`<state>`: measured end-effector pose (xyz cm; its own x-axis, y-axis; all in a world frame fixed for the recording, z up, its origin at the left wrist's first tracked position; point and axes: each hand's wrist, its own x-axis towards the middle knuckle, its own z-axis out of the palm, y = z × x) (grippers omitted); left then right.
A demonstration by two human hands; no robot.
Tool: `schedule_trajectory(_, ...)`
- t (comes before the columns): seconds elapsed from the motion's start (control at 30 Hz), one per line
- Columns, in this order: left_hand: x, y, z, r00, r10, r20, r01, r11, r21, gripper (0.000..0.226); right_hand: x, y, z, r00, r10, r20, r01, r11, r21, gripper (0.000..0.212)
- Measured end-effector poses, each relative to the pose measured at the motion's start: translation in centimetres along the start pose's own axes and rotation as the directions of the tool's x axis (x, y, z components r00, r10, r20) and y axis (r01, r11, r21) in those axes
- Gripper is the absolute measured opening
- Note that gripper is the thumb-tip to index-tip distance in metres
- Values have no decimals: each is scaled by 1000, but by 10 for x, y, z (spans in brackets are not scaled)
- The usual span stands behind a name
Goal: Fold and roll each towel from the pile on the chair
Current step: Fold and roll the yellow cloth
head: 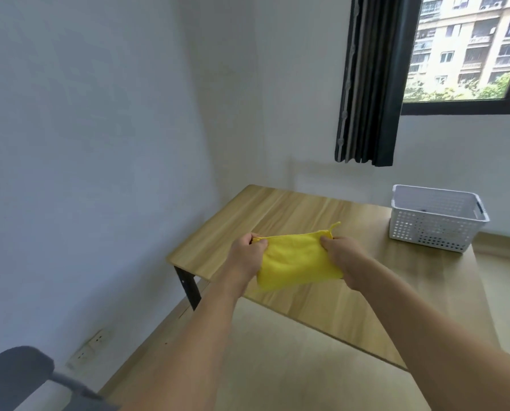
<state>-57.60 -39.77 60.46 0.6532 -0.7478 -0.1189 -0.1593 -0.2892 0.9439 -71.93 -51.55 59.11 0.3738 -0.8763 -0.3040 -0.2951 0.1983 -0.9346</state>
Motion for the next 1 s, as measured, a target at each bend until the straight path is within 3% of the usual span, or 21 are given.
schedule_trajectory(0.27, -13, 55, 149, 1000, -3, -27, 3, 1000, 9, 8, 63, -1, -154, 996, -35, 84, 47, 988, -147, 25)
schedule_trajectory(0.37, -10, 68, 188, 999, -2, -43, 2, 1000, -4, 8, 88, -6, -191, 987, -118, 107, 139, 966, -218, 21)
schedule_trajectory(0.5, 10, 79, 246, 998, 47, -34, -45, 997, 57, 3, 123, 10, -247, 964, -227, 135, 256, 930, -265, 19)
schedule_trajectory(0.7, 42, 116, 370, 979, 203, 1, -199, 959, 204, 15, 211, 10, -357, 941, -301, 156, 339, 856, -391, 32)
schedule_trajectory(0.9, 70, 141, 474, 974, 208, 95, -228, 904, 361, 21, 292, -6, -444, 935, -220, 279, 334, 811, -480, 14)
schedule_trajectory(1.0, 97, 154, 505, 964, 257, 73, -263, 859, 440, 24, 326, -26, -464, 925, -266, 273, 369, 802, -469, 11)
